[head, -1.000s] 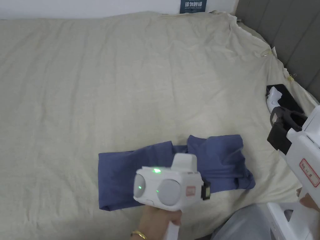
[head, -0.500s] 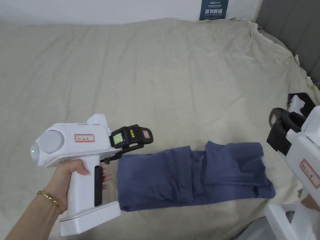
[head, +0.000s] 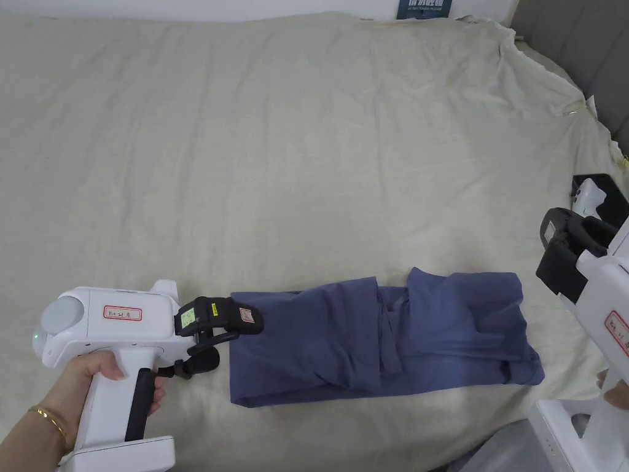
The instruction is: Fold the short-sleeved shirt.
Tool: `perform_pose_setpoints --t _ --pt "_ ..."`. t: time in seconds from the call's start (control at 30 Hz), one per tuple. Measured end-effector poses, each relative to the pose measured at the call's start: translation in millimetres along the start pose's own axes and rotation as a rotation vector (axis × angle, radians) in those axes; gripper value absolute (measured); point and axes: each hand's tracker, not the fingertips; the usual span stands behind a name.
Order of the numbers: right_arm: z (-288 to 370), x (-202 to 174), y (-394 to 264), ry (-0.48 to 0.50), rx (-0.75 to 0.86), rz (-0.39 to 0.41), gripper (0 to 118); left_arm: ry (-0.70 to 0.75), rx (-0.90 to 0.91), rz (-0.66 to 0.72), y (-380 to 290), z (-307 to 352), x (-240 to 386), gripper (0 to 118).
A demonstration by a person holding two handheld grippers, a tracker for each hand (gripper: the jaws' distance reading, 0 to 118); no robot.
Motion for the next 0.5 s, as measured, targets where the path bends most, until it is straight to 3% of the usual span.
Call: perform_pose_setpoints --t 0.27,0.33,0.37,0.5 --pt "-2 3 -2 -0.020 -0.015 0.002 0 -0.079 -0.012 0.022 5 -14 4 114" --pt "-2 4 -3 -0.022 -0.020 0.007 0 -0.084 -0.021 0.016 5 -16 6 107" --pt "-2 3 -3 -0.021 -0.023 0.008 0 -0.081 -0.025 0.013 5 -19 7 96" --pt "-2 4 -4 -0.024 -0.025 0.004 0 0.099 -0.023 -0.065 0 -33 11 18"
